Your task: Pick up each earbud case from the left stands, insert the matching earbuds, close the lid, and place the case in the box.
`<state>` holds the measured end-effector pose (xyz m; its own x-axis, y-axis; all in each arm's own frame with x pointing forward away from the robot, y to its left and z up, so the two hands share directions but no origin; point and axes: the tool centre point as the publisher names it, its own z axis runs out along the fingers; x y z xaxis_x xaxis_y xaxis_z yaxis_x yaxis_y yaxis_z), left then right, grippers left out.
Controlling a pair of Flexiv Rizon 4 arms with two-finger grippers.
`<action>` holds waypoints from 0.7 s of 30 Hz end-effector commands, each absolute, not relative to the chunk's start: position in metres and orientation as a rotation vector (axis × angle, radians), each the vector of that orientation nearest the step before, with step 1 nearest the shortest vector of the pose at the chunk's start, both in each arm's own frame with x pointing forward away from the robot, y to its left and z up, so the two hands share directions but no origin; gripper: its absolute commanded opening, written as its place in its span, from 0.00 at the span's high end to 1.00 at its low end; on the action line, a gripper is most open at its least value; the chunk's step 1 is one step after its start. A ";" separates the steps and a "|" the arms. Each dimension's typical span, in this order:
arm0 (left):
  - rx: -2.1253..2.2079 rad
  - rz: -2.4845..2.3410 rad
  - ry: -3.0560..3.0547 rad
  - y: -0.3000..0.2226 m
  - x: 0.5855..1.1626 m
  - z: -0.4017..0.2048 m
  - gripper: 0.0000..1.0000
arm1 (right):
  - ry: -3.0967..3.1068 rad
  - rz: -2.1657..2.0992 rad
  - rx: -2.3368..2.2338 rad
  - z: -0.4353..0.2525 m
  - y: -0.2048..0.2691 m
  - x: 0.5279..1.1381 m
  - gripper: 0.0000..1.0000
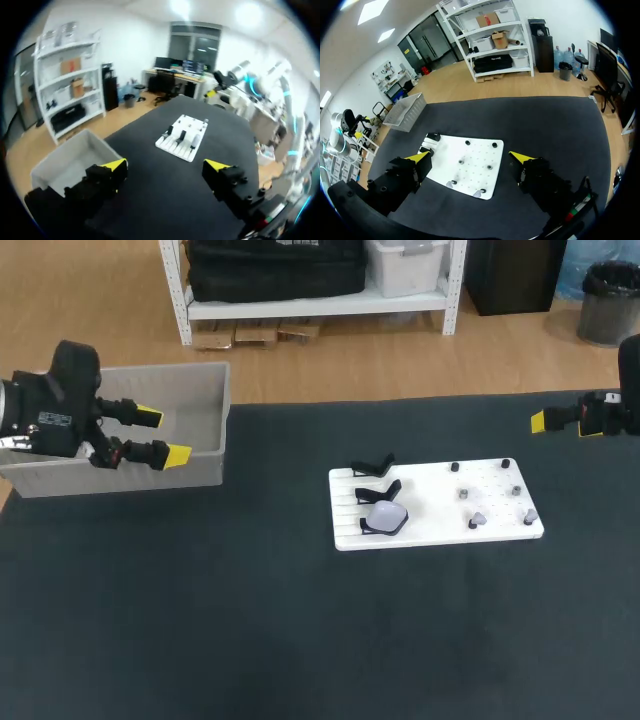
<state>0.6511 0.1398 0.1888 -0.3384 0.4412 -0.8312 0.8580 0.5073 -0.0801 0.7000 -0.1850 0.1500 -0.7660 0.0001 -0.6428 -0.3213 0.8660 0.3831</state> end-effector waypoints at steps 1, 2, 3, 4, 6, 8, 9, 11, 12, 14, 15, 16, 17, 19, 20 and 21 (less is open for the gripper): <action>1.514 -1.085 1.508 0.148 0.651 0.189 0.00 | 2.374 0.636 -0.231 0.150 -0.185 0.700 0.00; 1.514 -1.085 1.508 0.148 0.651 0.189 0.00 | 2.374 0.636 -0.231 0.150 -0.185 0.700 0.00; 1.514 -1.085 1.508 0.148 0.651 0.189 0.00 | 2.374 0.636 -0.231 0.150 -0.185 0.700 0.00; 1.514 -1.085 1.508 0.148 0.651 0.189 0.00 | 2.374 0.636 -0.231 0.150 -0.185 0.700 0.00; 1.514 -1.085 1.508 0.148 0.651 0.189 0.00 | 2.374 0.636 -0.231 0.150 -0.185 0.700 0.00; 1.514 -1.085 1.508 0.148 0.651 0.189 0.00 | 2.374 0.636 -0.231 0.150 -0.185 0.700 0.00; 1.514 -1.115 1.545 0.142 0.648 0.181 0.00 | 2.374 0.636 -0.231 0.150 -0.185 0.700 0.00; 1.442 -1.127 1.613 0.133 0.644 0.169 0.00 | 2.374 0.636 -0.231 0.150 -0.185 0.700 0.00; 1.402 -1.113 1.632 0.128 0.643 0.165 0.00 | 2.374 0.636 -0.231 0.150 -0.185 0.700 0.00; 1.363 -1.079 1.703 0.115 0.639 0.158 0.00 | 2.374 0.636 -0.231 0.150 -0.185 0.700 0.00; 1.344 -1.048 1.704 0.109 0.637 0.156 0.00 | 2.374 0.636 -0.231 0.150 -0.185 0.700 0.00; 1.316 -1.025 1.723 0.103 0.636 0.154 0.00 | 2.374 0.636 -0.231 0.150 -0.185 0.700 0.00; 1.303 -1.001 1.744 0.095 0.634 0.153 0.00 | 2.374 0.636 -0.231 0.150 -0.185 0.700 0.00; 1.285 -0.942 1.760 0.082 0.630 0.151 0.00 | 2.374 0.636 -0.231 0.150 -0.185 0.700 0.00; 1.287 -0.906 1.769 0.076 0.629 0.149 0.00 | 2.374 0.636 -0.231 0.150 -0.185 0.700 0.00; 1.284 -0.879 1.770 0.071 0.629 0.149 0.00 | 2.374 0.636 -0.231 0.150 -0.185 0.700 0.00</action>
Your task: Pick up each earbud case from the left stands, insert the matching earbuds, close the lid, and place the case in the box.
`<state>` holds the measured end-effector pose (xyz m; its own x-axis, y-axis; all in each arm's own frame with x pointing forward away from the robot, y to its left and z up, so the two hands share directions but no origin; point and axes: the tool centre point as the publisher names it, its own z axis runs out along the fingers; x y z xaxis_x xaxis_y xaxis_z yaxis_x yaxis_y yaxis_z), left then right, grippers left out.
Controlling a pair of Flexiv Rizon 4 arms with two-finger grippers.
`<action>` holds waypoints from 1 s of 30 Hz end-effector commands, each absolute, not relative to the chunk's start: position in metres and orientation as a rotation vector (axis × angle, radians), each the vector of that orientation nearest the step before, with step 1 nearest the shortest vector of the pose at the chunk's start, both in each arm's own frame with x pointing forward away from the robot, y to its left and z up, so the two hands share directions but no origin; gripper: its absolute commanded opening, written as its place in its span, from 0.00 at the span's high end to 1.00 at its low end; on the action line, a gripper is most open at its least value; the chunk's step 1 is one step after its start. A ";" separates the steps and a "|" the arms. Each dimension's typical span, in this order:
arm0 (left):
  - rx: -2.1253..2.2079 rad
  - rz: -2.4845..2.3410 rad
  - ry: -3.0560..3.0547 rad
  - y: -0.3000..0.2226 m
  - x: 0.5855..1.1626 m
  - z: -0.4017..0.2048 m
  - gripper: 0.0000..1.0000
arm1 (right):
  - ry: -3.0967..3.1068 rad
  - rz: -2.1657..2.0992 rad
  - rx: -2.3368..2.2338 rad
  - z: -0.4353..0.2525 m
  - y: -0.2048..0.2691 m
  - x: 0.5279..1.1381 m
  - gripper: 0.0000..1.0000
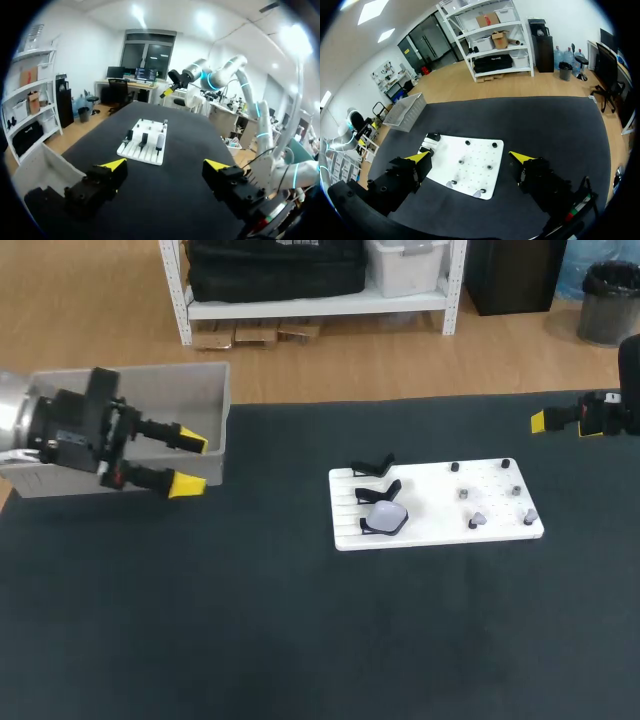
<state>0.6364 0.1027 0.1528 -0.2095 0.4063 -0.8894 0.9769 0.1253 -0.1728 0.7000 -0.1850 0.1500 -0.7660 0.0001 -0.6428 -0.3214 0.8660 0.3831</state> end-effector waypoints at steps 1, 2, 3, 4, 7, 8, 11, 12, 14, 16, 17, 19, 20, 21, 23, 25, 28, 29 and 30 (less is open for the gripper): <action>1.300 -0.847 1.771 0.065 0.629 0.147 0.00 | 2.374 0.636 -0.231 0.150 -0.185 0.700 0.00; 1.310 -0.821 1.761 0.059 0.629 0.145 0.00 | 2.374 0.636 -0.231 0.150 -0.185 0.700 0.00; 1.315 -0.820 1.748 0.053 0.629 0.142 0.00 | 2.374 0.636 -0.231 0.150 -0.185 0.700 0.00; 1.313 -0.810 1.737 0.050 0.628 0.139 0.00 | 2.374 0.636 -0.231 0.150 -0.185 0.700 0.00; 1.325 -0.773 1.680 0.035 0.629 0.128 0.00 | 2.374 0.636 -0.231 0.150 -0.185 0.700 0.00; 1.339 -0.763 1.679 0.029 0.630 0.123 0.00 | 2.374 0.636 -0.231 0.150 -0.185 0.700 0.00; 1.347 -0.744 1.638 0.013 0.632 0.111 0.00 | 2.374 0.636 -0.231 0.150 -0.185 0.700 0.00; 1.343 -0.731 1.632 0.007 0.633 0.108 0.00 | 2.374 0.636 -0.231 0.150 -0.185 0.700 0.00; 1.323 -0.679 1.635 -0.004 0.632 0.100 0.00 | 2.374 0.636 -0.231 0.150 -0.185 0.700 0.00; 1.323 -0.679 1.635 -0.004 0.632 0.100 0.00 | 2.374 0.636 -0.231 0.150 -0.185 0.700 0.00; 1.323 -0.679 1.635 -0.004 0.632 0.100 0.00 | 2.374 0.636 -0.231 0.150 -0.185 0.700 0.00; 1.323 -0.679 1.635 -0.004 0.632 0.100 0.00 | 2.374 0.636 -0.231 0.150 -0.185 0.700 0.00; 1.323 -0.679 1.635 -0.004 0.632 0.100 0.00 | 2.374 0.636 -0.231 0.150 -0.185 0.700 0.00; 1.323 -0.679 1.635 -0.004 0.632 0.100 0.00 | 2.374 0.636 -0.231 0.150 -0.185 0.700 0.00; 1.323 -0.679 1.635 -0.004 0.632 0.100 0.00 | 2.374 0.636 -0.231 0.150 -0.185 0.700 0.00; 1.323 -0.679 1.635 -0.004 0.632 0.100 0.00 | 2.374 0.636 -0.231 0.150 -0.185 0.700 0.00; 1.323 -0.679 1.635 -0.004 0.632 0.100 0.00 | 2.374 0.636 -0.231 0.150 -0.185 0.700 0.00; 1.323 -0.679 1.635 -0.004 0.632 0.100 0.00 | 2.374 0.636 -0.231 0.150 -0.185 0.700 0.00; 1.323 -0.679 1.635 -0.004 0.632 0.100 0.00 | 2.374 0.636 -0.231 0.150 -0.185 0.700 0.00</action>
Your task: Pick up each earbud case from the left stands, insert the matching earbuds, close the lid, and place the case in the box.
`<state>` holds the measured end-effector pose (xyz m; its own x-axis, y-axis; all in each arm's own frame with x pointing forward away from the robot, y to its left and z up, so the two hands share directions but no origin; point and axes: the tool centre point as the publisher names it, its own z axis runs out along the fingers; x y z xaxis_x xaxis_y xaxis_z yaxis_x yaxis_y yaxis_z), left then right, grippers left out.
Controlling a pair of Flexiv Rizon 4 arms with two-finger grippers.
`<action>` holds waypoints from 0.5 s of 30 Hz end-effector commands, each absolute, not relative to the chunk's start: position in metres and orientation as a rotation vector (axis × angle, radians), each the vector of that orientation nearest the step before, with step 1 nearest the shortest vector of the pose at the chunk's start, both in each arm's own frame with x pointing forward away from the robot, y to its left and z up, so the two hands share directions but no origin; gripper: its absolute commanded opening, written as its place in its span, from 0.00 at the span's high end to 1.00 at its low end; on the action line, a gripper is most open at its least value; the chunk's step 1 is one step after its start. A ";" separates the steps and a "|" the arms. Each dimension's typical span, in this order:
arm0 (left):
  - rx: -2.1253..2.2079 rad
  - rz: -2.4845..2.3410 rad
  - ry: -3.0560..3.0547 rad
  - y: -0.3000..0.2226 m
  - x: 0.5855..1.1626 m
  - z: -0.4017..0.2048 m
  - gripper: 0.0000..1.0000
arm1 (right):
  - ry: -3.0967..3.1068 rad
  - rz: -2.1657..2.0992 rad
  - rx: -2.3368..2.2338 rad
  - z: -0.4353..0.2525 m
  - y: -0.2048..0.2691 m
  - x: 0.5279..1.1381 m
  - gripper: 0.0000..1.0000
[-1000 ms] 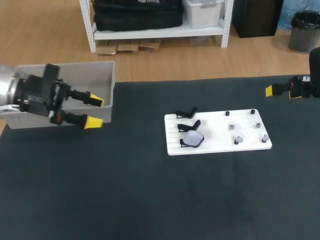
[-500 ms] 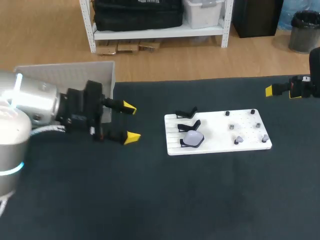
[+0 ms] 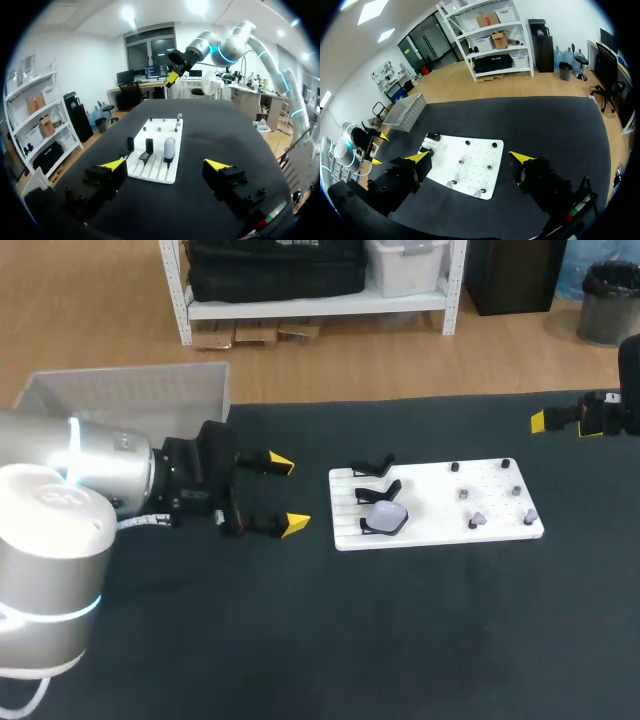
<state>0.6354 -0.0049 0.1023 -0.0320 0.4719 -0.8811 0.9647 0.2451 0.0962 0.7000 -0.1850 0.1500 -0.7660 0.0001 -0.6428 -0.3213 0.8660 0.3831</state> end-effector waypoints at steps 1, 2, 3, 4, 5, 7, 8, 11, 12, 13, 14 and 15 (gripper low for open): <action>1.323 -0.679 1.635 -0.004 0.632 0.100 0.00 | 2.374 0.636 -0.231 0.150 -0.185 0.700 0.00; 1.321 -0.684 1.642 -0.010 0.632 0.094 0.00 | 2.374 0.636 -0.231 0.150 -0.185 0.700 0.00; 1.304 -0.703 1.630 -0.015 0.632 0.090 0.00 | 2.374 0.636 -0.231 0.150 -0.185 0.700 0.00; 1.324 -0.698 1.636 -0.022 0.633 0.084 0.00 | 2.374 0.636 -0.231 0.150 -0.185 0.700 0.00; 1.335 -0.681 1.646 -0.027 0.634 0.081 0.00 | 2.374 0.636 -0.231 0.150 -0.185 0.700 0.00; 1.350 -0.674 1.656 -0.036 0.635 0.075 0.00 | 2.374 0.636 -0.231 0.150 -0.185 0.700 0.00; 1.350 -0.680 1.660 -0.040 0.635 0.073 0.00 | 2.374 0.636 -0.231 0.150 -0.185 0.700 0.00; 1.361 -0.673 1.682 -0.049 0.637 0.065 0.00 | 2.374 0.636 -0.231 0.150 -0.185 0.700 0.00; 1.355 -0.676 1.695 -0.051 0.638 0.064 0.00 | 2.374 0.636 -0.231 0.150 -0.185 0.700 0.00; 1.363 -0.692 1.699 -0.053 0.638 0.062 0.00 | 2.374 0.636 -0.231 0.150 -0.185 0.700 0.00; 1.365 -0.685 1.712 -0.054 0.639 0.060 0.00 | 2.374 0.636 -0.231 0.150 -0.185 0.700 0.00; 1.364 -0.699 1.719 -0.057 0.640 0.058 0.00 | 2.374 0.636 -0.231 0.150 -0.185 0.700 0.00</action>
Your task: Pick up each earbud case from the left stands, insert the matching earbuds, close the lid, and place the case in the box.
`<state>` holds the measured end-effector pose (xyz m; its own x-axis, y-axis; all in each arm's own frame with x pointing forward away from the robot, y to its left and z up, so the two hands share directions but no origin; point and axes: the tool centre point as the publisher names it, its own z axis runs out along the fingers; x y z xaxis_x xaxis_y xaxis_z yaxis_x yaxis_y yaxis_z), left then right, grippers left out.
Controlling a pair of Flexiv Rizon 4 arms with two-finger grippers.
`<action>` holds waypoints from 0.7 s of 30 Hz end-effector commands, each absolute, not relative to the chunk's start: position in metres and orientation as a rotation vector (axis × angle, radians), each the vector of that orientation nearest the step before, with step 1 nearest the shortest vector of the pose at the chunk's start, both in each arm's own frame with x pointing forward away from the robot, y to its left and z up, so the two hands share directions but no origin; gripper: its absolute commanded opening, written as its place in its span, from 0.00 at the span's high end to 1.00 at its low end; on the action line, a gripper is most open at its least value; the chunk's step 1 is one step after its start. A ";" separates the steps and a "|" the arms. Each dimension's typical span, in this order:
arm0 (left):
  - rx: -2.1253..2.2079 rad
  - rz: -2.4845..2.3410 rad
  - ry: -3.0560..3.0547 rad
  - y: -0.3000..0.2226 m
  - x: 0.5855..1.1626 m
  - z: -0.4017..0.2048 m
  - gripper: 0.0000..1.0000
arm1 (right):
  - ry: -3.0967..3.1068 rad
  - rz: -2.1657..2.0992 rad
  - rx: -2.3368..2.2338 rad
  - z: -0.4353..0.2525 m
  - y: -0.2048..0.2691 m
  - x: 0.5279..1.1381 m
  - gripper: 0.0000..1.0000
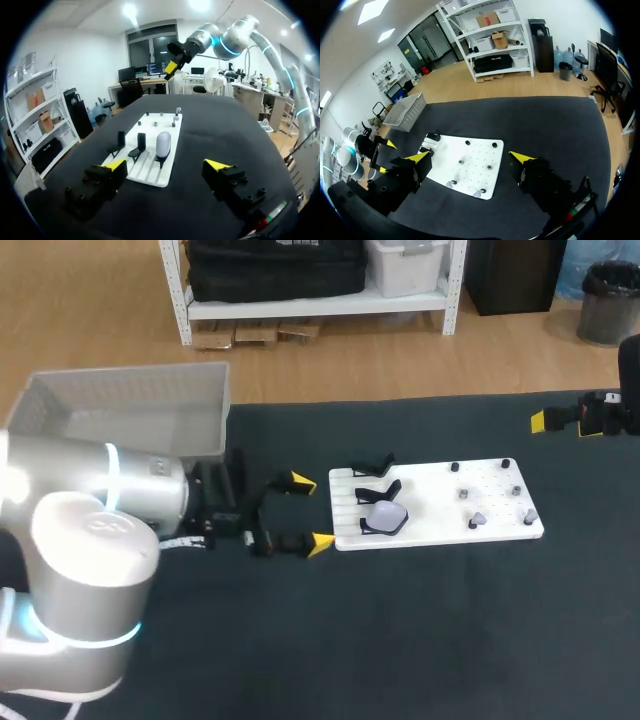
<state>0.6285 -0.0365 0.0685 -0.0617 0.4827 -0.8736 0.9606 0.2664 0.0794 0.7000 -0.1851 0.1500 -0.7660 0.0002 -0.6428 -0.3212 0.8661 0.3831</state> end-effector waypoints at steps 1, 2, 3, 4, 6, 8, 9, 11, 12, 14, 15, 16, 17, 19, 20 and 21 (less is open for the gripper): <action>1.371 -0.702 1.720 -0.059 0.640 0.056 0.00 | 2.374 0.636 -0.231 0.150 -0.185 0.700 0.00; 1.369 -0.700 1.724 -0.061 0.641 0.055 0.00 | 2.374 0.636 -0.231 0.150 -0.185 0.700 0.00; 1.367 -0.710 1.728 -0.062 0.642 0.054 0.00 | 2.374 0.636 -0.231 0.150 -0.185 0.700 0.00; 1.366 -0.710 1.728 -0.064 0.642 0.053 0.00 | 2.374 0.636 -0.231 0.150 -0.185 0.700 0.00; 1.372 -0.724 1.734 -0.068 0.644 0.051 0.00 | 2.374 0.636 -0.231 0.150 -0.185 0.700 0.00; 1.391 -0.728 1.744 -0.072 0.646 0.048 0.02 | 2.374 0.636 -0.231 0.150 -0.185 0.700 0.00; 1.391 -0.730 1.741 -0.074 0.647 0.046 0.10 | 2.374 0.636 -0.231 0.150 -0.185 0.700 0.00; 1.400 -0.739 1.743 -0.078 0.650 0.043 0.24 | 2.374 0.636 -0.231 0.150 -0.185 0.700 0.00; 1.408 -0.734 1.745 -0.079 0.652 0.041 0.22 | 2.374 0.636 -0.231 0.150 -0.185 0.700 0.00; 1.424 -0.726 1.744 -0.082 0.654 0.039 0.17 | 2.374 0.636 -0.231 0.150 -0.185 0.700 0.00; 1.430 -0.726 1.739 -0.083 0.655 0.039 0.22 | 2.374 0.636 -0.231 0.150 -0.185 0.700 0.00; 1.432 -0.727 1.738 -0.084 0.655 0.038 0.30 | 2.374 0.636 -0.231 0.150 -0.185 0.700 0.00; 1.438 -0.724 1.738 -0.085 0.657 0.037 0.33 | 2.374 0.636 -0.231 0.150 -0.185 0.700 0.00; 1.450 -0.719 1.738 -0.086 0.658 0.036 0.36 | 2.374 0.636 -0.231 0.150 -0.185 0.700 0.00; 1.448 -0.721 1.738 -0.087 0.659 0.036 0.37 | 2.374 0.636 -0.231 0.150 -0.185 0.700 0.00; 1.447 -0.723 1.738 -0.087 0.659 0.036 0.37 | 2.374 0.636 -0.231 0.150 -0.185 0.700 0.00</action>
